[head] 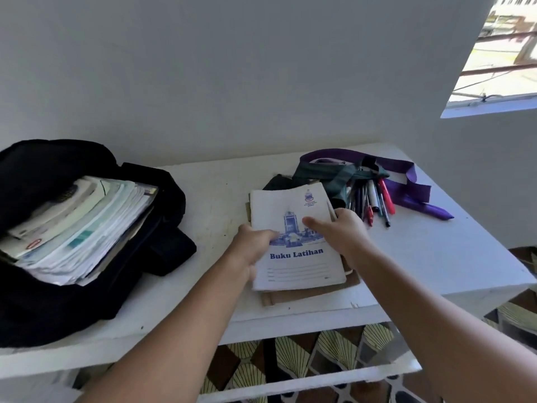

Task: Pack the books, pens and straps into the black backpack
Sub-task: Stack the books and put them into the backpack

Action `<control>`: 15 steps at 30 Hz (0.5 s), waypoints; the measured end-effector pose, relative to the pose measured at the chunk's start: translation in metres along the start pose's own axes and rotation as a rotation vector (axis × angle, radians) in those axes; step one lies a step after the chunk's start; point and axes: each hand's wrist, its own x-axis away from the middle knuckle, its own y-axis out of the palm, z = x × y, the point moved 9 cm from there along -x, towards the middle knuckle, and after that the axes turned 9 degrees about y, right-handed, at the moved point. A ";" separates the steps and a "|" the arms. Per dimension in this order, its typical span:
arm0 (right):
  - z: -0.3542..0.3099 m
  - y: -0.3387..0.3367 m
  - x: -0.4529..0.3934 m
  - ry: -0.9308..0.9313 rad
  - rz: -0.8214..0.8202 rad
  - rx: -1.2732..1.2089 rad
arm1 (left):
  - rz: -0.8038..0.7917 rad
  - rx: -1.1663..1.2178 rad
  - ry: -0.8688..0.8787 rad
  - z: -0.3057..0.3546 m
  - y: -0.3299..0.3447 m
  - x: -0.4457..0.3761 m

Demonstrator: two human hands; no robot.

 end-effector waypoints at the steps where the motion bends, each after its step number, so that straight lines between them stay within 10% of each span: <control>1: -0.004 0.000 0.002 -0.021 0.005 -0.033 | -0.001 0.026 0.020 0.002 -0.001 0.001; 15: -0.135 0.055 0.071 -0.647 -0.235 -0.512 | 0.217 0.077 0.827 0.120 -0.104 0.036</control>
